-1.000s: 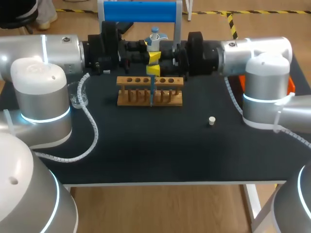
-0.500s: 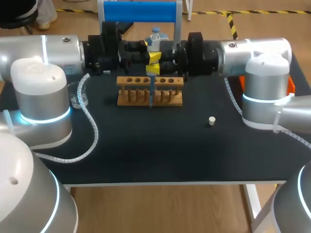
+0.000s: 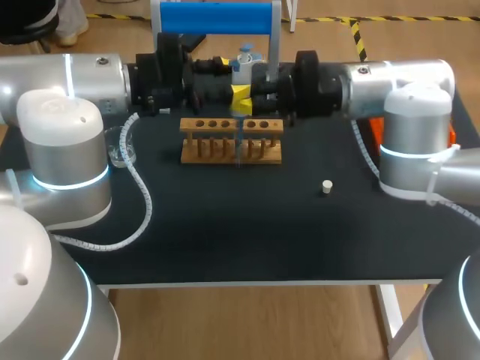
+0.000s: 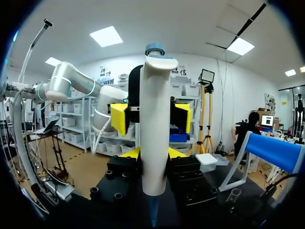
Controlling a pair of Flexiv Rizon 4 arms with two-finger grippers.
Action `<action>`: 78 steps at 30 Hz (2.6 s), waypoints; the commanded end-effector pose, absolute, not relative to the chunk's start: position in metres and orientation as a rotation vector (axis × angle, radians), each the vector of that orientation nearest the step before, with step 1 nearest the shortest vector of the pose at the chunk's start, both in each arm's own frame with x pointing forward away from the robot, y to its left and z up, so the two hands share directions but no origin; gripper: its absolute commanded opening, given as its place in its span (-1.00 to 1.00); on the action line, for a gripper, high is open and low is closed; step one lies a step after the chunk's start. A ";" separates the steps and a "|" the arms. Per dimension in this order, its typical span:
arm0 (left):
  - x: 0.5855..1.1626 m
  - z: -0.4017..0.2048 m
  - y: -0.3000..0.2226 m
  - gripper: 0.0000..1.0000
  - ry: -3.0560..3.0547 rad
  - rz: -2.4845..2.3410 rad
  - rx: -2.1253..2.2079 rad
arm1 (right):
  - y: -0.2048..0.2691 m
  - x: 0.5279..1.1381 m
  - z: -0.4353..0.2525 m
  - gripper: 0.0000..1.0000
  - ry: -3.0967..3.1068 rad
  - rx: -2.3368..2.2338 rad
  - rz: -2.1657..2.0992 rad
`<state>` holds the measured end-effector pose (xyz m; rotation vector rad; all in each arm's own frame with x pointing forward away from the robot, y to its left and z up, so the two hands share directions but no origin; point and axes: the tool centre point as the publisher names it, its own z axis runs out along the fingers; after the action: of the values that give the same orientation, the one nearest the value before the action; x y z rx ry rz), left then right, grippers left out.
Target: Invert the test tube, pick up the pipette, mount the tip to pipette, aspirate from beaker and dispense into the tube, eject the tip, return the pipette, and cap with the stopper.
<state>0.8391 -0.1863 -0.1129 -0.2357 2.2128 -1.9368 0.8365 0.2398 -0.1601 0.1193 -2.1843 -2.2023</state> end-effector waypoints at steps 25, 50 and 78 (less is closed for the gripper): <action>0.839 -0.114 -0.187 1.00 2.206 -1.939 -0.237 | 0.019 0.897 -0.144 -1.00 -2.091 0.293 -2.167; 0.839 -0.114 -0.187 1.00 2.206 -1.939 -0.237 | -0.121 0.944 -0.156 -1.00 -2.190 0.191 -2.209; 0.839 -0.114 -0.187 1.00 2.206 -1.939 -0.237 | -0.168 0.944 -0.175 -1.00 -2.205 0.170 -2.215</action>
<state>0.8391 -0.1862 -0.1129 -0.2359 2.2128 -1.9368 0.9374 -0.1654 -0.1724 0.1531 -2.2158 -2.2200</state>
